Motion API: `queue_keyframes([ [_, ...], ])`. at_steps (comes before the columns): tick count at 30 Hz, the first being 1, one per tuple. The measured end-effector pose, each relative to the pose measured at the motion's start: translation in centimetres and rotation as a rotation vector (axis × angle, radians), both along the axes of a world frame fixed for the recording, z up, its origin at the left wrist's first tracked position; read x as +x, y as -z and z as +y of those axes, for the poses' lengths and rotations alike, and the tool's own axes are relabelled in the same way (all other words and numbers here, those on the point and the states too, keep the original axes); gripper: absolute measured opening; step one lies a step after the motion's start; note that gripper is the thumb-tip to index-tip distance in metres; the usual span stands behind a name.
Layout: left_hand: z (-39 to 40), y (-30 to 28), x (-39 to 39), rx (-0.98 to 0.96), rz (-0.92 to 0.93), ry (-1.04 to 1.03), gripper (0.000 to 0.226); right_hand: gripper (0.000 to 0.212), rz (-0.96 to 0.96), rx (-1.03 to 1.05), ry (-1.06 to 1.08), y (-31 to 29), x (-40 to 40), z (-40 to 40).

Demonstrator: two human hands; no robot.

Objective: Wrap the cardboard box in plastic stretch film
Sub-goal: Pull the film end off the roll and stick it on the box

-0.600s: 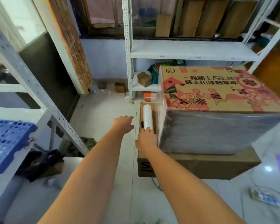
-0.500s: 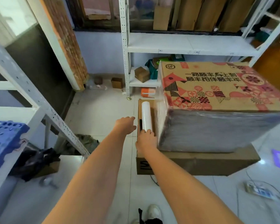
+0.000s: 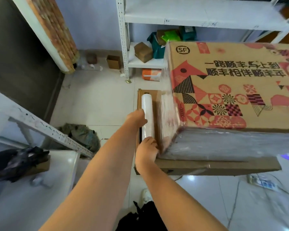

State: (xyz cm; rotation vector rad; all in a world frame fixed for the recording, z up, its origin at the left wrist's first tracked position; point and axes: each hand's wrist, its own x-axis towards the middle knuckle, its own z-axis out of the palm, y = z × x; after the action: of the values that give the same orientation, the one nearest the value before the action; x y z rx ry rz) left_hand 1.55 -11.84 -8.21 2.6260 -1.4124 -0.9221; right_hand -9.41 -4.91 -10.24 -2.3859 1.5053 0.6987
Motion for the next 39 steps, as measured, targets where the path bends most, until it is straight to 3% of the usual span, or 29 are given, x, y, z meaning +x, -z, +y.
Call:
queue_keyframes([
  [6,-3.2,1.2,0.4,0.006,0.021,-0.066,0.050,0.060,0.058,0.030,0.038,1.4,0.5,-0.3],
  [16,-5.1,2.7,0.4,-0.032,0.186,-0.314,0.085,0.060,0.081,0.010,0.100,1.5,0.9,-0.7],
  [20,-5.6,2.8,0.5,-0.026,0.212,-0.316,0.078,0.059,0.088,0.003,0.107,1.5,1.0,-0.7],
  [26,-5.6,2.7,0.9,-0.082,0.227,-0.280,0.046,0.059,0.087,0.006,0.115,1.5,1.1,-0.8],
  [39,-4.9,1.3,1.3,-0.159,0.224,-0.250,0.043,0.069,0.065,-0.026,0.100,-1.0,1.4,0.1],
])
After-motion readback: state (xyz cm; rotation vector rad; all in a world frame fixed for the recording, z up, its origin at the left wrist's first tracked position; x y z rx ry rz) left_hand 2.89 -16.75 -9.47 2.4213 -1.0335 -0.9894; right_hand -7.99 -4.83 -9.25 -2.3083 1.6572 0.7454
